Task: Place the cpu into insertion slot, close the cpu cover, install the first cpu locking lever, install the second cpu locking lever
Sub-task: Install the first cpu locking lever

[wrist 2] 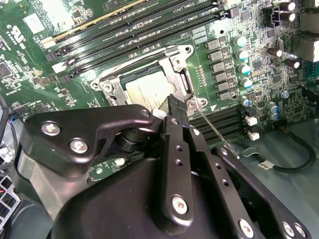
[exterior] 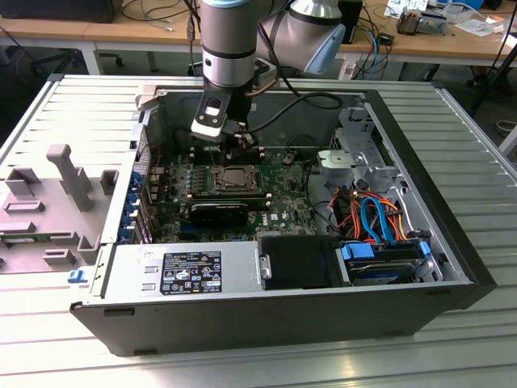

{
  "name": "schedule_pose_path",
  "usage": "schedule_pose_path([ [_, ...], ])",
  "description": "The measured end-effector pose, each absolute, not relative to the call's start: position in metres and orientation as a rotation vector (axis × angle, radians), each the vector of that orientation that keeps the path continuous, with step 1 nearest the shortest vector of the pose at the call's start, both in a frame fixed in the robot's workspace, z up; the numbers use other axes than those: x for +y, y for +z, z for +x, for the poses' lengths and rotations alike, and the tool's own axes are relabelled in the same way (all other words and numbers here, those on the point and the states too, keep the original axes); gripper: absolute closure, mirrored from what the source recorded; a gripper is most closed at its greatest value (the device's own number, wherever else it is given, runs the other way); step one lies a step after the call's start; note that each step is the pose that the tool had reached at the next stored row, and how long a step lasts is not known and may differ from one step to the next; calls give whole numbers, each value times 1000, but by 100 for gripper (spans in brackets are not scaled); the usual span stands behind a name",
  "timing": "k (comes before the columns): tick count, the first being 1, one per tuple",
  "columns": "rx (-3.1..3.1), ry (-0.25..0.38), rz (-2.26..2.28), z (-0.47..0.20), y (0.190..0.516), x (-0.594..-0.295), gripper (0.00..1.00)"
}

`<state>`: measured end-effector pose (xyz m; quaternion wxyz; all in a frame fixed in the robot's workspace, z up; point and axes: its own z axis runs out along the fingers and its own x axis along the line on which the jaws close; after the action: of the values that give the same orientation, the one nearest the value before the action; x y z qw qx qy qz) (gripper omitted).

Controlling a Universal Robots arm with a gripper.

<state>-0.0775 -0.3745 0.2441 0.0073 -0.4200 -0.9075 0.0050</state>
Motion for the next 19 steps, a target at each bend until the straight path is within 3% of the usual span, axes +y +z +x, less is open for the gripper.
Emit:
schedule_pose_path([
  [19, -2891, 17, -1192, -77, 244, -374, 89],
])
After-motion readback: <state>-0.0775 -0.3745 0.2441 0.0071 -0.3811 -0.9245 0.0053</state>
